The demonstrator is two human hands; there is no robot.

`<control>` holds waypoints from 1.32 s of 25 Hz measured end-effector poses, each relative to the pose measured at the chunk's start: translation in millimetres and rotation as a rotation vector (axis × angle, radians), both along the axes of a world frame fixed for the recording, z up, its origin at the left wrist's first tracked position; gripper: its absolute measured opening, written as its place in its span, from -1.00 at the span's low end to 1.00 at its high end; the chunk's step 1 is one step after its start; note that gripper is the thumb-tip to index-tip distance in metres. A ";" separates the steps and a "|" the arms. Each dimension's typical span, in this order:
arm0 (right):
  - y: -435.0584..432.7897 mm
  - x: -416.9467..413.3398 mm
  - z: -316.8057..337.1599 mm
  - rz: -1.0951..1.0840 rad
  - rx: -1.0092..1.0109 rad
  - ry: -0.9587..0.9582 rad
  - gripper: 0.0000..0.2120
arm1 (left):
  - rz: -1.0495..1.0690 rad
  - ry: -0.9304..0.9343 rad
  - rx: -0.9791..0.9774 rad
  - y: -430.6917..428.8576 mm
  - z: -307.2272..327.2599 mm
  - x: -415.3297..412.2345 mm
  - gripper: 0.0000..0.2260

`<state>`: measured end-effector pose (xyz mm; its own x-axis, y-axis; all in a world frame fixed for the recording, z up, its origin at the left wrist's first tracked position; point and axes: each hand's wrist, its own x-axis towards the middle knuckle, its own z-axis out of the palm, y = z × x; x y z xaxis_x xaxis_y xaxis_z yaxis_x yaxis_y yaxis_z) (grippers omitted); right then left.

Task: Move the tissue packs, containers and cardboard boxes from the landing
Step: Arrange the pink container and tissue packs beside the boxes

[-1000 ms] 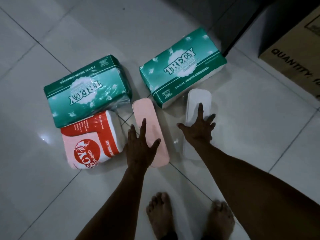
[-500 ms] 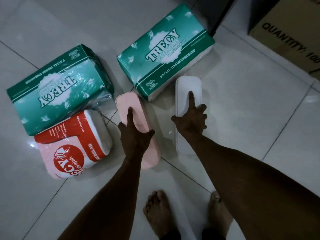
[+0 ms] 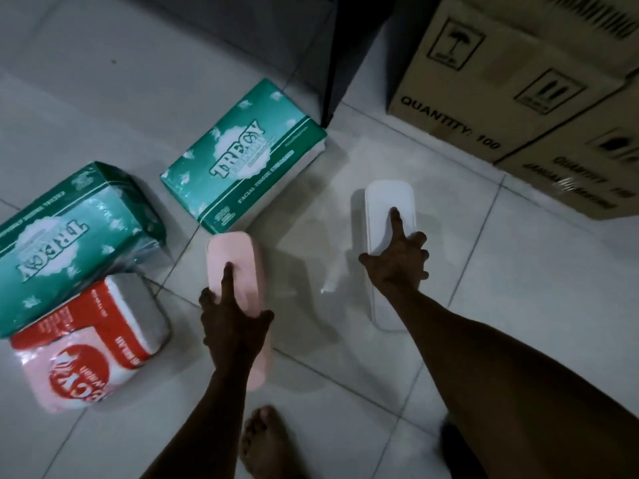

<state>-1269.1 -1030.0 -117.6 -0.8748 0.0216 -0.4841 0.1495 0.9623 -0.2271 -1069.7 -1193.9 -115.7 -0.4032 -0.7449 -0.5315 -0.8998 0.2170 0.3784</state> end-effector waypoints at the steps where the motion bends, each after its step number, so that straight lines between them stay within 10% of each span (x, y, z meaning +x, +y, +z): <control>1: 17.5 -15.0 3.0 -0.005 -0.006 0.013 0.05 | -0.013 0.004 -0.006 12.6 2.2 -12.6 0.05; 11: 136.3 -135.6 -11.1 0.286 0.131 0.096 0.00 | -0.178 0.092 -0.001 121.2 -7.6 -148.5 0.07; 33: 21.7 -298.3 -80.8 0.806 0.110 0.158 -0.09 | -0.338 0.030 -0.067 75.1 -51.4 -212.1 0.06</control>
